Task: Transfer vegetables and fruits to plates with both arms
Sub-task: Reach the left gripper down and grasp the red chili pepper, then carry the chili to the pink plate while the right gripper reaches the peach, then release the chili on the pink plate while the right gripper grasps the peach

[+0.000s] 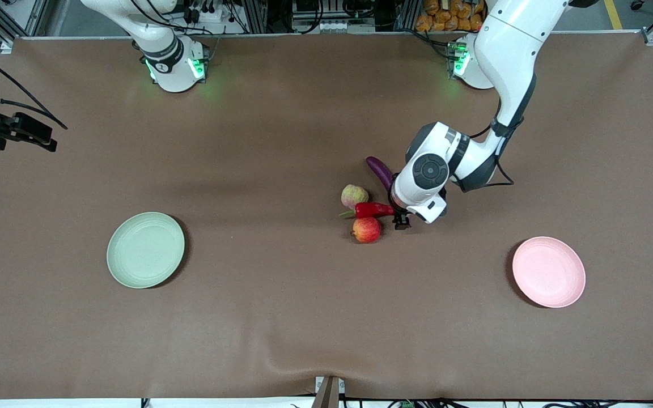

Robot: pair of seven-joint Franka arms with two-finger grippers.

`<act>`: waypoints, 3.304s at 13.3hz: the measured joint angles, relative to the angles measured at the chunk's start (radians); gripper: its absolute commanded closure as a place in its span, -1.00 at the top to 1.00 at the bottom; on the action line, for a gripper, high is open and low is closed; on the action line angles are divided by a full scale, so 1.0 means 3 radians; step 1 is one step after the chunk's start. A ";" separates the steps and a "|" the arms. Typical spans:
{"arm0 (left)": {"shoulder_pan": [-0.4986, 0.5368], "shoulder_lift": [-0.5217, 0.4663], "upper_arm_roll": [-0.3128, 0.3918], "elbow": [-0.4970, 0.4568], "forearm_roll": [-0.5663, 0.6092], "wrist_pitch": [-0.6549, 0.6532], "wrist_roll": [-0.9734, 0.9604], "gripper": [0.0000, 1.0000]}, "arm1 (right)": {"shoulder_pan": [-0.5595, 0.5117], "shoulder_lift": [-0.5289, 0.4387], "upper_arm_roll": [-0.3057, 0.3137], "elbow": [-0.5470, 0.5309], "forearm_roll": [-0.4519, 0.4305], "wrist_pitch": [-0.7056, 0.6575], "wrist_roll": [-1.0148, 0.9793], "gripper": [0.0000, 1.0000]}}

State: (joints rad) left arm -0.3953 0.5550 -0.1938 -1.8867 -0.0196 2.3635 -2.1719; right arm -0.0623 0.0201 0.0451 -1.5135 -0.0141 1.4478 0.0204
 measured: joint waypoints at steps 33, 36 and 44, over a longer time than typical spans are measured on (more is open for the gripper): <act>0.1983 -0.0216 0.0096 0.0492 0.0531 -0.0578 0.4101 -1.00 | 0.1820 0.1816 0.0109 -0.0025 0.0773 0.2024 0.3791 1.00; 0.2105 0.0180 0.0099 0.0785 0.0770 -0.0447 0.4568 -1.00 | 0.2085 0.2200 0.0108 -0.0019 0.0773 0.2530 0.4342 1.00; 0.2212 0.0704 0.0147 0.1241 0.0944 -0.0338 0.5382 -1.00 | 0.2586 0.2436 0.0110 0.0122 0.0960 0.3114 0.4785 1.00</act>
State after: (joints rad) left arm 0.2683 0.7664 -0.1498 -1.5144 0.2637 2.2620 -0.5574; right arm 0.7136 0.7511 0.0782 -1.4768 0.2738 2.3820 1.4560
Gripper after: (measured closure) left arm 0.736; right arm 0.000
